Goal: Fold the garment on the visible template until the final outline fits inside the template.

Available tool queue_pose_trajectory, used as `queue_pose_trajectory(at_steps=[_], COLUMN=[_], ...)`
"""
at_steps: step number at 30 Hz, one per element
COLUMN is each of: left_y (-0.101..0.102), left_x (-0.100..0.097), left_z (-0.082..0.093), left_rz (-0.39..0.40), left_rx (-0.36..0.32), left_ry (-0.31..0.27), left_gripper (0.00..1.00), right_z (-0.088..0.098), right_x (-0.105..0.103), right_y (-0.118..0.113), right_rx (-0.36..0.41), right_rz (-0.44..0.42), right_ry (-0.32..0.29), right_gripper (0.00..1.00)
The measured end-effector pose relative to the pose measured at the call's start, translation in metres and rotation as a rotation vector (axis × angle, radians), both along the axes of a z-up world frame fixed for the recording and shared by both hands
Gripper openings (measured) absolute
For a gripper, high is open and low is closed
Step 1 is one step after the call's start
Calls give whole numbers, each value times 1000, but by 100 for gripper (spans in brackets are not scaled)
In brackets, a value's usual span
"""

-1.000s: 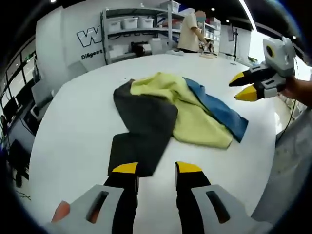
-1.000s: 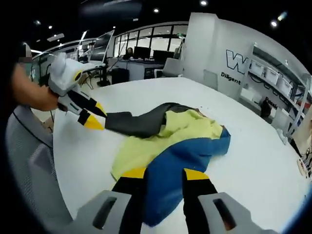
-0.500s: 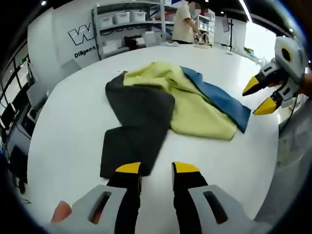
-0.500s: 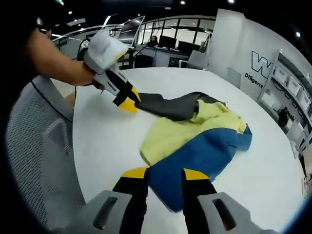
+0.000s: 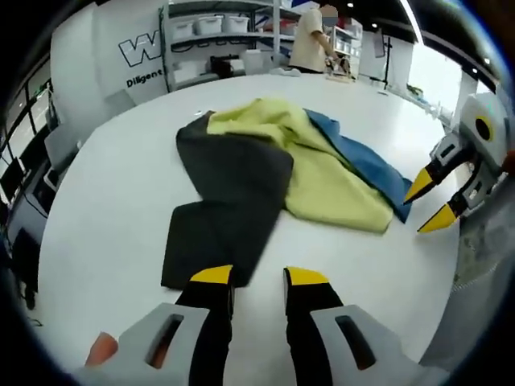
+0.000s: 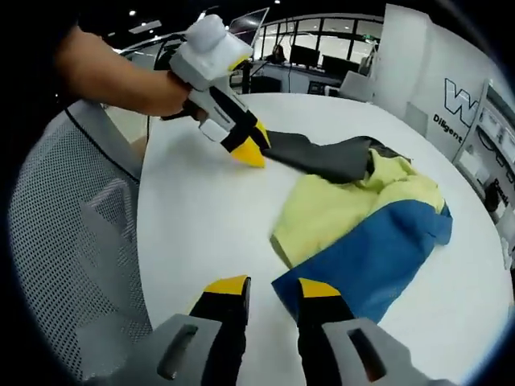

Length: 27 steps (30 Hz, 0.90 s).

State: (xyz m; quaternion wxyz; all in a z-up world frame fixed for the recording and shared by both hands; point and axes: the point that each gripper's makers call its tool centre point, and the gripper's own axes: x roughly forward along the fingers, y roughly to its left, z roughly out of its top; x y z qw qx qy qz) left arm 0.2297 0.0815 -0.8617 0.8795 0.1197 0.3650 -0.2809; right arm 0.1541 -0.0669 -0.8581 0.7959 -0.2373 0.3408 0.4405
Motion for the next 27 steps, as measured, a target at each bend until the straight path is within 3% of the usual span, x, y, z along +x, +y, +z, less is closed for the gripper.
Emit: queue_pose_trajectory(at_steps=[9, 14, 16, 20, 27], left_y=[1, -1, -3, -4, -2], left_x=[1, 1, 0, 2, 4], left_z=[0, 0, 0, 0, -1], left_rz=[7, 5, -2, -8, 0], left_rx=[-11, -14, -11, -8, -10], left_ry=[9, 7, 3, -4, -4], left_gripper=[19, 19, 19, 19, 15], right_z=[-9, -10, -10, -10, -5], right_x=[3, 5, 6, 14, 12], right_y=[-7, -3, -3, -8, -8], right_rx=[0, -25, -15, -35, -31], right_rz=[-38, -18, -37, -55, -52], right_ry=[24, -20, -11, -42, -30], right_gripper=[13, 11, 9, 0, 0])
